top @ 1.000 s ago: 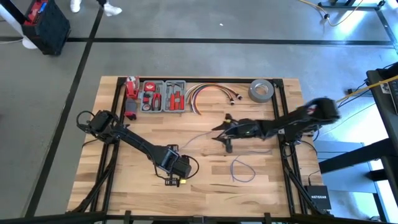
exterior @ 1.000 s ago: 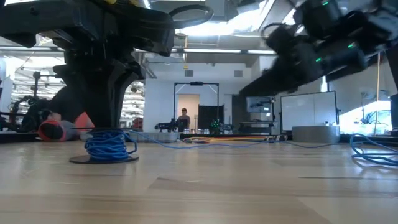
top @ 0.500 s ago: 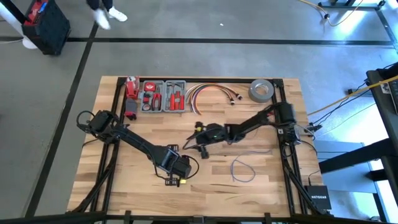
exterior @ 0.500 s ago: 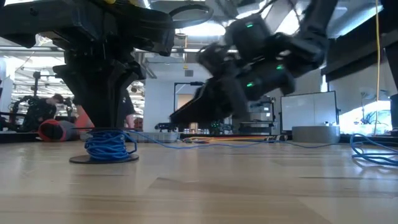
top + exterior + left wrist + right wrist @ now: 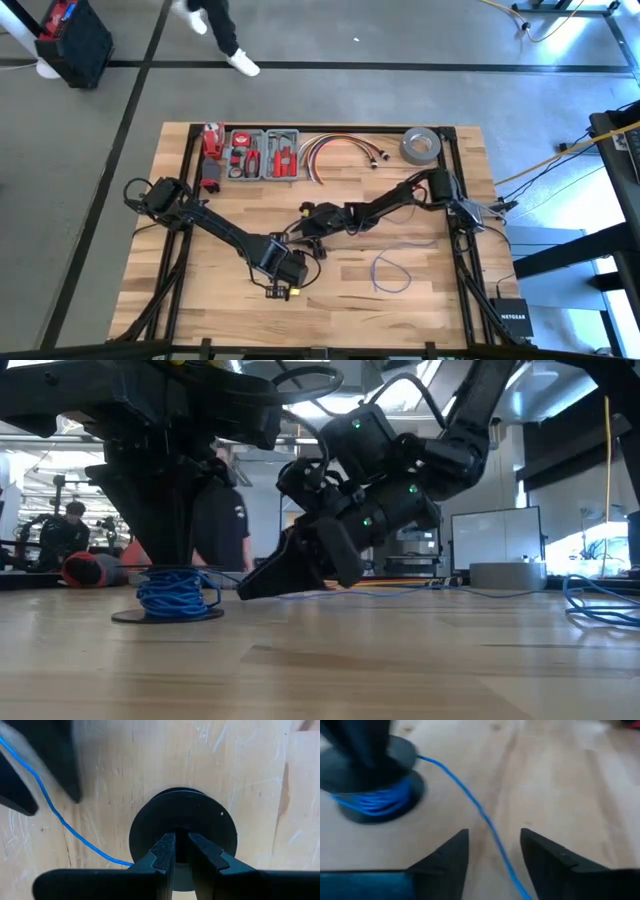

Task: Coil cords
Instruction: Uncoil the blue wire on the black spool

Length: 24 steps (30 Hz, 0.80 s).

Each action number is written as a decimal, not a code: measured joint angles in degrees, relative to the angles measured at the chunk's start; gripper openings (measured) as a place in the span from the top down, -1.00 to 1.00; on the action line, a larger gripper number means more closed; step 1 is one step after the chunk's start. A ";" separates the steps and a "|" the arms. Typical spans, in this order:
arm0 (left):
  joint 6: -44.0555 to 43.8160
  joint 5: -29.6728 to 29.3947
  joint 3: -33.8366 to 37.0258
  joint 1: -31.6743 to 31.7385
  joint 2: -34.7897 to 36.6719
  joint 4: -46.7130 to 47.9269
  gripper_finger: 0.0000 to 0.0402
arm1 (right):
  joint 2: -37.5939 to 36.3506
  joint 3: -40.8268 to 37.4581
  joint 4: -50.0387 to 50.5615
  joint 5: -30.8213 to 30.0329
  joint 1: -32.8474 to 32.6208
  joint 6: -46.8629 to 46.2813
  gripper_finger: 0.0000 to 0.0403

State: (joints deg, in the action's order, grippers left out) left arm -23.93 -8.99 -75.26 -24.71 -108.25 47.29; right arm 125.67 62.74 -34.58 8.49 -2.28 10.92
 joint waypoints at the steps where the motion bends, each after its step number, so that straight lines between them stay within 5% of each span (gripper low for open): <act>1: -0.01 0.00 0.00 0.00 0.00 -0.04 0.80 | 0.00 0.00 0.18 -1.28 0.08 0.00 0.16; 9: -0.29 0.00 0.00 0.00 0.00 -0.07 0.80 | -0.82 -0.26 2.84 -3.45 0.42 4.01 0.94; 16: -0.10 -0.08 0.00 -0.20 0.00 0.18 0.80 | -6.73 -1.24 15.53 -8.90 0.44 5.38 0.97; 24: -1.20 -0.44 -0.03 -1.25 0.00 0.09 0.80 | -21.93 -16.50 16.50 -24.05 0.10 6.12 0.98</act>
State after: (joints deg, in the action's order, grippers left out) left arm -25.14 -9.44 -75.29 -25.96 -108.25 47.37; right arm 103.73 46.24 -18.09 -15.56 -2.19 17.04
